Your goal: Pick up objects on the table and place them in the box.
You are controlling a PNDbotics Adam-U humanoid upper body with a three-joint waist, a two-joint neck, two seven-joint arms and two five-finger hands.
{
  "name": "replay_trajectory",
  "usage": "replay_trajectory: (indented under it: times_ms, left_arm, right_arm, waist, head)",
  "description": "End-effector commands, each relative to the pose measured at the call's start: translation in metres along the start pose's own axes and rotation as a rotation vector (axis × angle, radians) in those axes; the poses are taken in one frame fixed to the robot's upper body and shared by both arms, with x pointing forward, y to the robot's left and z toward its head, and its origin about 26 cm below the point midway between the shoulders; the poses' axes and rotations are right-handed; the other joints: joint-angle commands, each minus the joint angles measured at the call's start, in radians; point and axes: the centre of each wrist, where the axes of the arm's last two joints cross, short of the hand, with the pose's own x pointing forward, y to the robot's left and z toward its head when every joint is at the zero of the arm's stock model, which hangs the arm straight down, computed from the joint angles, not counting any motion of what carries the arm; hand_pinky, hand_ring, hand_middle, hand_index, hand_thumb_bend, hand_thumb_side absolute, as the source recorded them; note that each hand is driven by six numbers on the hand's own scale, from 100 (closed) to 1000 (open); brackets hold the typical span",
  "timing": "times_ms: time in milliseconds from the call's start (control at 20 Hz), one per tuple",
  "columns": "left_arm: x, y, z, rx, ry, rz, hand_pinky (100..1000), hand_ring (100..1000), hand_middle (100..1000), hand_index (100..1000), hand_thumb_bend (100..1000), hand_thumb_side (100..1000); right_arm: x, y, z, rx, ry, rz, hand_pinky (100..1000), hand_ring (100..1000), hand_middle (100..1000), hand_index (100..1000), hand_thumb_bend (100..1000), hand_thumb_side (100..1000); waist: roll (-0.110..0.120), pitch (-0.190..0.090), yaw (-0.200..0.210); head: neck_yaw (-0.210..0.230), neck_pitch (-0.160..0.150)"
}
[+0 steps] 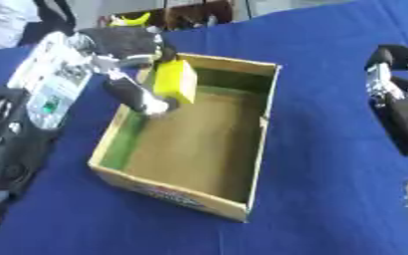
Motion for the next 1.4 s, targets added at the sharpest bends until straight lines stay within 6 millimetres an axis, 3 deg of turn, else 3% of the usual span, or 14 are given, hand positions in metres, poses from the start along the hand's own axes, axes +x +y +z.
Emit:
replay_trajectory:
  times_ms: [50, 250, 400, 500, 600, 700, 750, 850, 900, 950, 1200, 1250, 1350, 1400]
  left_arm:
    - [0.002, -0.001, -0.007, -0.012, 0.002, -0.048, 407, 605, 625, 714, 100, 614]
    - [0.004, -0.012, -0.015, -0.026, -0.002, -0.052, 399, 591, 606, 730, 100, 640]
    - [0.005, -0.016, -0.018, -0.036, -0.011, -0.049, 433, 620, 650, 793, 100, 799]
    - [0.005, -0.017, -0.018, -0.043, -0.015, -0.05, 464, 665, 714, 859, 100, 838]
    - [0.004, -0.017, -0.017, -0.047, -0.011, -0.055, 508, 737, 798, 938, 255, 876]
    - [0.004, -0.015, -0.015, -0.044, 0.001, -0.06, 573, 787, 861, 996, 480, 920]
    - [0.004, -0.014, -0.014, -0.045, 0.005, -0.063, 619, 821, 898, 1000, 683, 936]
    - [0.004, -0.012, -0.011, -0.033, 0.013, -0.059, 649, 840, 917, 1000, 774, 958]
    - [0.003, -0.01, -0.009, -0.018, 0.02, -0.053, 674, 862, 941, 1000, 956, 1000]
    - [0.002, -0.008, -0.008, -0.002, 0.028, -0.046, 677, 866, 947, 1000, 1000, 1000]
    - [0.002, 0.004, 0.003, 0.102, 0.046, -0.018, 648, 855, 940, 1000, 1000, 1000]
    - [0.001, 0.008, 0.007, 0.141, 0.045, -0.014, 621, 839, 919, 1000, 841, 1000]
    - [0.0, 0.021, 0.018, 0.245, 0.055, 0.013, 563, 804, 861, 976, 639, 1000]
    - [0.0, 0.026, 0.024, 0.303, 0.06, 0.038, 544, 788, 833, 944, 636, 1000]
  right_arm:
    - [0.009, -0.003, -0.002, -0.013, -0.034, -0.011, 876, 1000, 655, 836, 100, 792]
    - [0.011, -0.002, -0.003, -0.012, -0.037, -0.017, 877, 1000, 655, 836, 100, 793]
    - [0.011, -0.002, -0.003, -0.012, -0.038, -0.018, 877, 1000, 655, 836, 100, 793]
    - [0.011, -0.002, -0.003, -0.012, -0.037, -0.018, 877, 1000, 655, 836, 100, 794]
    - [0.01, -0.002, -0.003, -0.013, -0.036, -0.018, 877, 1000, 655, 836, 100, 794]
    - [0.01, -0.002, -0.002, -0.013, -0.034, -0.017, 877, 1000, 655, 836, 100, 794]
    - [0.01, -0.003, -0.002, -0.014, -0.033, -0.017, 877, 1000, 655, 836, 100, 795]
    - [0.01, -0.003, -0.002, -0.015, -0.032, -0.016, 877, 1000, 655, 835, 100, 795]
    - [0.009, -0.003, -0.002, -0.015, -0.032, -0.016, 877, 1000, 655, 835, 100, 795]
    - [0.009, -0.003, -0.002, -0.015, -0.031, -0.016, 877, 1000, 655, 835, 100, 794]
    - [0.008, -0.003, -0.001, -0.015, -0.026, -0.017, 877, 1000, 655, 835, 100, 794]
    - [0.008, -0.003, 0.0, -0.015, -0.026, -0.016, 877, 1000, 655, 835, 100, 794]
    - [0.008, -0.003, 0.0, -0.02, -0.025, -0.018, 877, 1000, 655, 835, 100, 794]
    - [0.008, -0.003, 0.0, -0.023, -0.026, -0.02, 877, 1000, 655, 835, 100, 794]
  waist:
    - [-0.012, -0.019, -0.001]
    - [-0.014, -0.016, -0.003]
    - [-0.015, -0.015, -0.004]
    - [-0.015, -0.015, -0.004]
    - [-0.015, -0.015, -0.002]
    - [-0.016, -0.016, 0.0]
    - [-0.016, -0.016, 0.0]
    - [-0.016, -0.017, 0.002]
    - [-0.016, -0.017, 0.003]
    - [-0.017, -0.018, 0.004]
    - [-0.018, -0.023, 0.012]
    - [-0.019, -0.024, 0.014]
    - [-0.023, -0.027, 0.02]
    - [-0.026, -0.028, 0.024]
  head:
    - [-0.002, -0.017]
    - [-0.001, -0.019]
    - [-0.001, -0.017]
    - [-0.001, -0.016]
    - [-0.002, -0.016]
    - [-0.004, -0.018]
    - [-0.005, -0.019]
    - [-0.006, -0.021]
    - [-0.007, -0.022]
    - [-0.008, -0.023]
    - [-0.01, -0.024]
    - [-0.012, -0.024]
    - [-0.016, -0.019]
    - [-0.019, -0.014]
